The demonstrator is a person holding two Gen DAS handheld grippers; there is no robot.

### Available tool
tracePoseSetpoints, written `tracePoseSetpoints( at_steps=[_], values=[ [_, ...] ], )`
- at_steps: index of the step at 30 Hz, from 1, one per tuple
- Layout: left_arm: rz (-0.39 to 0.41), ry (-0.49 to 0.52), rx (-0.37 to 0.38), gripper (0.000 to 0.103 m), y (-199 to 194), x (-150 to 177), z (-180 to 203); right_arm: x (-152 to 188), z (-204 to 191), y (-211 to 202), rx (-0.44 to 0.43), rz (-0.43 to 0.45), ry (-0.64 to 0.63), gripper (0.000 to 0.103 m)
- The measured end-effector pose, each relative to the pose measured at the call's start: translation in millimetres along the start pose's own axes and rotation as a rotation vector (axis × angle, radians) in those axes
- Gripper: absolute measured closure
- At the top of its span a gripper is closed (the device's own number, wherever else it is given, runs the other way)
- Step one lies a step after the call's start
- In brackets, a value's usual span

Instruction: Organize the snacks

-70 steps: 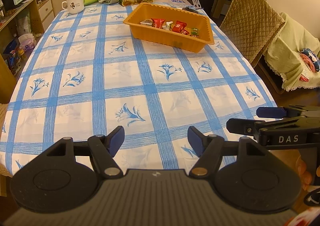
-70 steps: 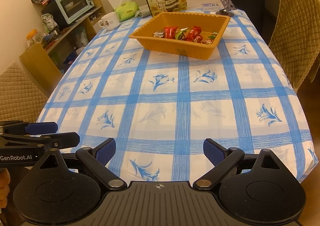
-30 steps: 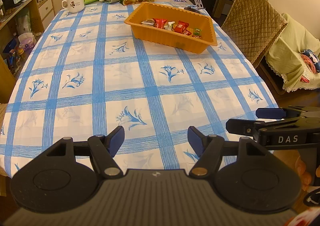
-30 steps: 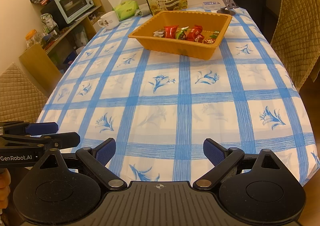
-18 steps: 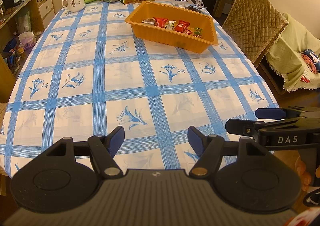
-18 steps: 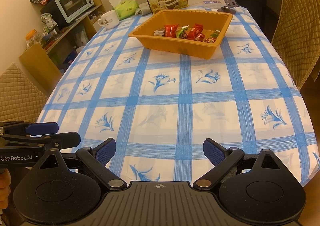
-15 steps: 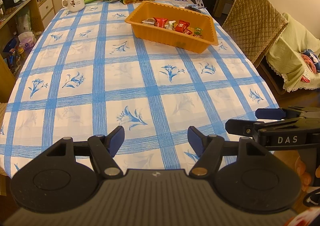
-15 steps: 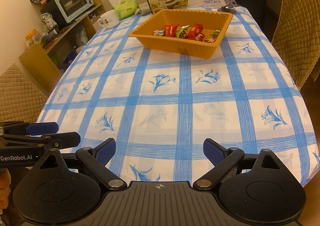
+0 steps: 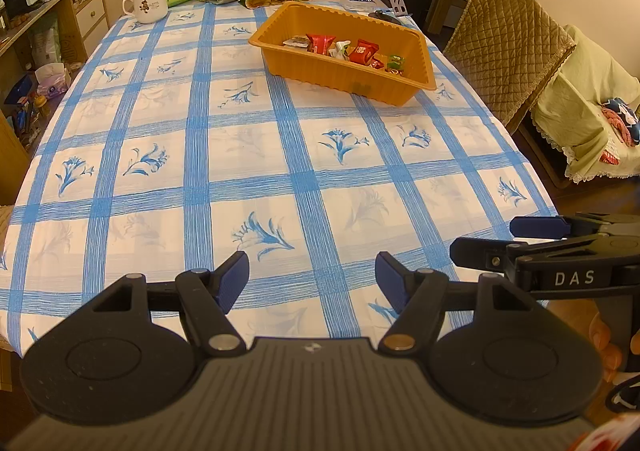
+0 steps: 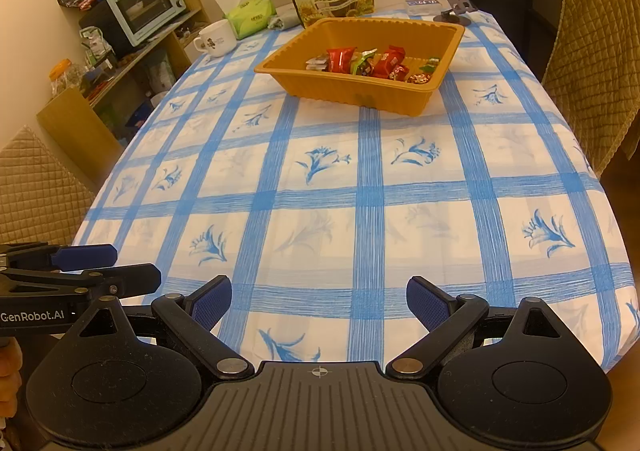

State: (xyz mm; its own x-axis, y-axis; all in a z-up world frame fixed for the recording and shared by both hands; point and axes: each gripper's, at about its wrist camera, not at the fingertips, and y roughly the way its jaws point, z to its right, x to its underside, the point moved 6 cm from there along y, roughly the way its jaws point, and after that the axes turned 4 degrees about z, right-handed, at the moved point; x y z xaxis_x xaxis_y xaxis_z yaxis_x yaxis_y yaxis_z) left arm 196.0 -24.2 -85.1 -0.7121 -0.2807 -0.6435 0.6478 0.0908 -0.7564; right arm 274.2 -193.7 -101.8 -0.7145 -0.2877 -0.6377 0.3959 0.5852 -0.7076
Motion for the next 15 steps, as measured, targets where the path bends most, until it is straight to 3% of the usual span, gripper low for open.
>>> tracePoseSetpoints(
  at_steps=[15],
  values=[
    [0.018, 0.0, 0.008, 0.035, -2.3, -1.2, -3.2, -0.7, -1.9, 0.9, 0.002, 0.008, -0.001, 0.009]
  ],
)
